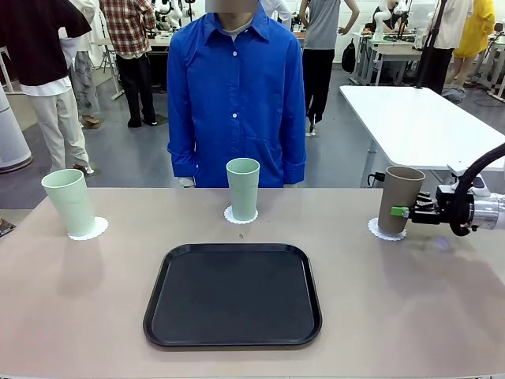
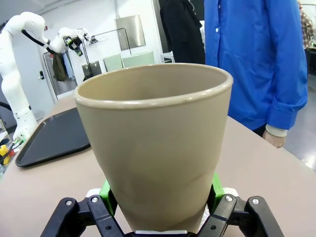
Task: Place coasters on the table and set cups on them.
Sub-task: Take one Reusable plastic cup from the Flat Tray and place it on a coaster set by the human.
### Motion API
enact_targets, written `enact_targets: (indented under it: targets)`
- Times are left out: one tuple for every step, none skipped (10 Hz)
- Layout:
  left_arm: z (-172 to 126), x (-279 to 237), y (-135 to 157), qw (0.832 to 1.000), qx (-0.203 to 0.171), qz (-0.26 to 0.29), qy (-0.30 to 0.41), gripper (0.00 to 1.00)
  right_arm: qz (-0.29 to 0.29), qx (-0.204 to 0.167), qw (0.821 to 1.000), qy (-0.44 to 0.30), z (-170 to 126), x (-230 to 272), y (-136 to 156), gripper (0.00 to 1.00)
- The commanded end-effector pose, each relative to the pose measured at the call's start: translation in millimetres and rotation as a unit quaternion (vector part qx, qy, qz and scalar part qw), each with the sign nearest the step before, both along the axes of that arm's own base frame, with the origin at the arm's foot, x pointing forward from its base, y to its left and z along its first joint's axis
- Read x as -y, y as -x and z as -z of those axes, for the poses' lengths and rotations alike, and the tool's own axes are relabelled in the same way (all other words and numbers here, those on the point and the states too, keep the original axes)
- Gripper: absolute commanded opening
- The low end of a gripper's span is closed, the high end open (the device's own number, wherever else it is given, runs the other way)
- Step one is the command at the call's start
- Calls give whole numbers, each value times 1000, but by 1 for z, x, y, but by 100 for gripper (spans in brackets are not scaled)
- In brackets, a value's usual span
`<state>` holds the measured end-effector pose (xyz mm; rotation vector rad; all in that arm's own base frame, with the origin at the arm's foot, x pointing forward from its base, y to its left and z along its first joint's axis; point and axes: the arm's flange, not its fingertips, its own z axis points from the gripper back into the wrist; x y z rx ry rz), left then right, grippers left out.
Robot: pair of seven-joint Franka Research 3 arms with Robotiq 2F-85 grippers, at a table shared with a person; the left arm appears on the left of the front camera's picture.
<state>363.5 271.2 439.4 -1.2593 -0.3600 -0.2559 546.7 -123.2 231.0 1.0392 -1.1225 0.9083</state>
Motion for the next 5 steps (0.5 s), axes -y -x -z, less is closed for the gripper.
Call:
enact_targets:
  targets:
    - [-3,-2,1,1000,3,3,3,100,-7,9,1000,22,5,-5,-4,83]
    - [-3,-2,1,1000,3,3,3,100,-10,9,1000,25,7,-6,-6,83]
    - [-3,-2,1,1000,3,3,3,100,-11,10,999,33,10,-7,-7,83]
    - [-3,-2,1,1000,3,3,3,100,-12,12,999,40,12,-8,-8,100]
    - [-3,-2,1,1000,3,3,3,100,-9,11,999,48,11,-8,-8,100]
